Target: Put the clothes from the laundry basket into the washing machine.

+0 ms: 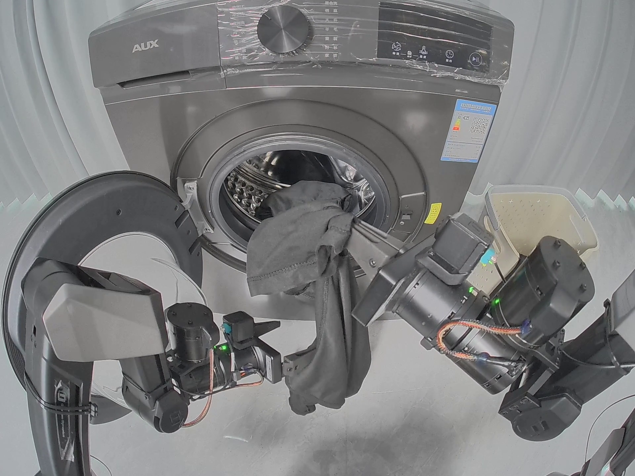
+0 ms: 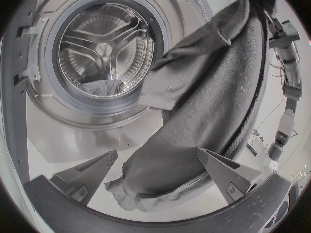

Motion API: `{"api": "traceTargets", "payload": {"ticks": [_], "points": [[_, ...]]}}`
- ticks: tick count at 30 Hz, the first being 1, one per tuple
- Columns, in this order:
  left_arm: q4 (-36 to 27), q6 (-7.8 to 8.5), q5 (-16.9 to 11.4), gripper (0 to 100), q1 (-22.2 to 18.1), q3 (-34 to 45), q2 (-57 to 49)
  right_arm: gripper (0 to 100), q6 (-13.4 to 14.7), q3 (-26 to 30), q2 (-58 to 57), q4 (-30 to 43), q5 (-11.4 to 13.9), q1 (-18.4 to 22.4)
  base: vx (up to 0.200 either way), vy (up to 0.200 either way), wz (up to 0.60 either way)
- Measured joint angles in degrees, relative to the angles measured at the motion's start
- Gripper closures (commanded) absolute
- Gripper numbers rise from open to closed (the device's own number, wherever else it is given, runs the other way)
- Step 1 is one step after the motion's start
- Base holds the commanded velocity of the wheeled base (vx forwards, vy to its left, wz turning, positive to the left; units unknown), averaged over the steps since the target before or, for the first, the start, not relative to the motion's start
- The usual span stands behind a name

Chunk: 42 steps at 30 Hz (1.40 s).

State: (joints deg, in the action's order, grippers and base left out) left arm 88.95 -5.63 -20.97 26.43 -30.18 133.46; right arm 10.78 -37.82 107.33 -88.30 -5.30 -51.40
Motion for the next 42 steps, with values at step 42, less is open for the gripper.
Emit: {"api": "traceTargets", "payload": {"ticks": [42], "points": [[-0.2,1.18,6.5,0,-4.8,-17.5,11.5,100,1.7,-0.4,0.0,-0.1,-0.4,-1.4,0.0,0.0,0.0]]}}
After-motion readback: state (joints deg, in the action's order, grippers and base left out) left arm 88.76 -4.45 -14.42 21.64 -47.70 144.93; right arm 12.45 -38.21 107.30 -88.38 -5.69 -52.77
